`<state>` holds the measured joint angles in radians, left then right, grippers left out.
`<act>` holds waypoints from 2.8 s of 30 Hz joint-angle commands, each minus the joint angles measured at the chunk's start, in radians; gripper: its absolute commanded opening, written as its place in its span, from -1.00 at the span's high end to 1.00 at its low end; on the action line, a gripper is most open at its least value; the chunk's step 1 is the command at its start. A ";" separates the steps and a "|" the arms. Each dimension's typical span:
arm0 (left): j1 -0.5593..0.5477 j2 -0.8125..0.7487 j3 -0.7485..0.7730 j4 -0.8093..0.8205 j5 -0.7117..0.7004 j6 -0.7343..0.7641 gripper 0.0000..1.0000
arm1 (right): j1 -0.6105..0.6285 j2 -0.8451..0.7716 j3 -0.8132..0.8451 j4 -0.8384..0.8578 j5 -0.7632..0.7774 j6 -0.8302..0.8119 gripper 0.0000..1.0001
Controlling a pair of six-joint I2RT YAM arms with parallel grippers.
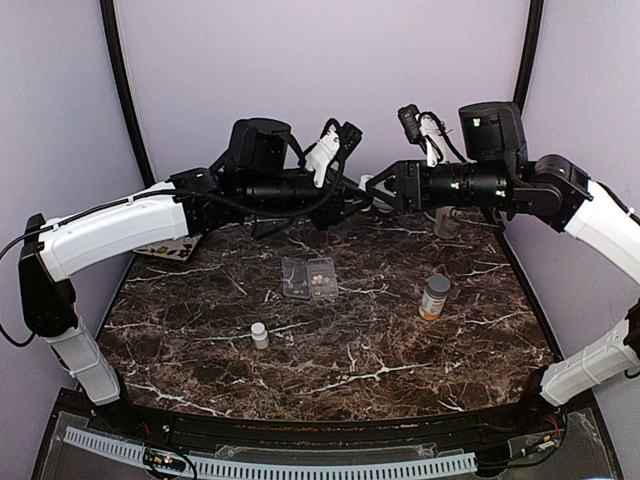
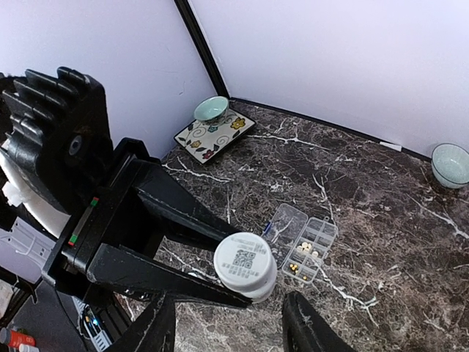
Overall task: Sort the pills into containers
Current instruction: Screw the lid of the pill bottle onto the pill bottle.
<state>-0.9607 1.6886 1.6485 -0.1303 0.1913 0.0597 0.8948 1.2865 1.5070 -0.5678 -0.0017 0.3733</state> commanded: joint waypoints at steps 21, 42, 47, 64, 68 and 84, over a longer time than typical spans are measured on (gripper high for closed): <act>-0.012 -0.005 0.028 -0.013 -0.015 0.019 1.00 | 0.009 0.094 0.097 0.033 0.028 -0.010 0.25; -0.008 -0.023 0.039 0.004 0.053 -0.017 1.00 | 0.009 0.087 0.070 0.019 -0.059 -0.039 0.87; 0.035 -0.032 0.031 0.036 0.160 -0.098 1.00 | 0.008 0.054 0.036 0.017 -0.101 -0.059 0.95; 0.162 -0.038 -0.019 0.277 0.723 -0.315 1.00 | -0.068 -0.096 -0.113 0.059 -0.344 -0.124 0.98; 0.163 -0.005 0.023 0.255 0.810 -0.321 1.00 | -0.083 -0.092 -0.109 0.034 -0.398 -0.133 0.96; 0.114 0.049 0.206 -0.177 0.605 -0.008 1.00 | -0.086 -0.006 0.004 -0.069 -0.426 -0.176 0.93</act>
<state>-0.8429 1.7489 1.7901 -0.2462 0.8764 -0.0551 0.8139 1.2510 1.4872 -0.4957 -0.3950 0.2230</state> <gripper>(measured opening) 0.264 0.237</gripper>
